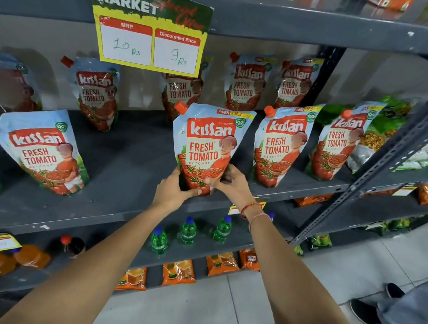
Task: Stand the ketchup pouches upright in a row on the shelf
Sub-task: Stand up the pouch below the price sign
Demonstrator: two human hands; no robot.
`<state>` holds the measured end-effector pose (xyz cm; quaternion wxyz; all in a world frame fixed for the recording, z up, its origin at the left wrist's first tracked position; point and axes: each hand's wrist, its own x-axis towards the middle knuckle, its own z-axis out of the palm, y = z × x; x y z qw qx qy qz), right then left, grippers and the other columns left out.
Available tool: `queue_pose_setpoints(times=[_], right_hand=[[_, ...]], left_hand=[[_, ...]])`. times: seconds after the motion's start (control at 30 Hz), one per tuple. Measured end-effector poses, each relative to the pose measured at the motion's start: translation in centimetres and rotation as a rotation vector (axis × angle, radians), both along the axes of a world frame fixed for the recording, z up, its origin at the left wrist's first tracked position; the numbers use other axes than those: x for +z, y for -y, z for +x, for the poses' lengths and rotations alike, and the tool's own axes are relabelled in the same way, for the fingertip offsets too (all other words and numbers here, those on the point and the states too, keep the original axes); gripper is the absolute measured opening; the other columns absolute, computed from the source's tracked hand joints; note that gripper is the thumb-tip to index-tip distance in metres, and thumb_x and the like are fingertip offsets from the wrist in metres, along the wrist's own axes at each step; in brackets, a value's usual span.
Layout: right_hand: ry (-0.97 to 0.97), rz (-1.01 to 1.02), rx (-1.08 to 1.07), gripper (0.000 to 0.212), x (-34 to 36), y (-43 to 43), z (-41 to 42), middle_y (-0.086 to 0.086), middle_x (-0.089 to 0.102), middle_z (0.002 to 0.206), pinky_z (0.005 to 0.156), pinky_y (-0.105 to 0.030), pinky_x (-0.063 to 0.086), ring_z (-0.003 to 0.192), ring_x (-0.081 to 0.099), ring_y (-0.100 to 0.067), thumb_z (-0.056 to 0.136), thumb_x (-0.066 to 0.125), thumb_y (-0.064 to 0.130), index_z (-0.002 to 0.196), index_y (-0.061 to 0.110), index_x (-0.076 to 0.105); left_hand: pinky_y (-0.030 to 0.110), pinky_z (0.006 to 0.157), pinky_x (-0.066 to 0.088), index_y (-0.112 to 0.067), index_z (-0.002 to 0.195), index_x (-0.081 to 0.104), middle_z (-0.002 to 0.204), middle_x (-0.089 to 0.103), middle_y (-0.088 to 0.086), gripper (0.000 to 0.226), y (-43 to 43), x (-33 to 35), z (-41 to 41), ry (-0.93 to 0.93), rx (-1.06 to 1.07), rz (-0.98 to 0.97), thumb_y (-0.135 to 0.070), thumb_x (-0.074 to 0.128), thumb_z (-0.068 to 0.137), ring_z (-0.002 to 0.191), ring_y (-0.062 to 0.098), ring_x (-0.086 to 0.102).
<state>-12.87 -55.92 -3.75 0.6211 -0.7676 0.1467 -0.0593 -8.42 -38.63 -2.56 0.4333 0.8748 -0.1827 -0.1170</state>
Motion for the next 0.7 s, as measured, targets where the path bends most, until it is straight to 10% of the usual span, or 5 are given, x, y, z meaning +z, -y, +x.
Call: queue_pose_setpoints(times=[0.7], right_hand=[[-0.087, -0.057, 0.035, 0.087, -0.6, -0.8, 0.1, 0.001, 0.056, 0.132, 0.109, -0.042, 0.041, 0.123, 0.052, -0.016, 0.059, 0.084, 0.039, 0.133, 0.021, 0.041]], left_hand=[[0.043, 0.1, 0.042, -0.011, 0.146, 0.017, 0.133, 0.053, 0.017, 0.078, -1.5, -2.0, -0.5, 0.111, -0.078, 0.049, -0.034, 0.061, 0.086, 0.122, 0.033, 0.049]])
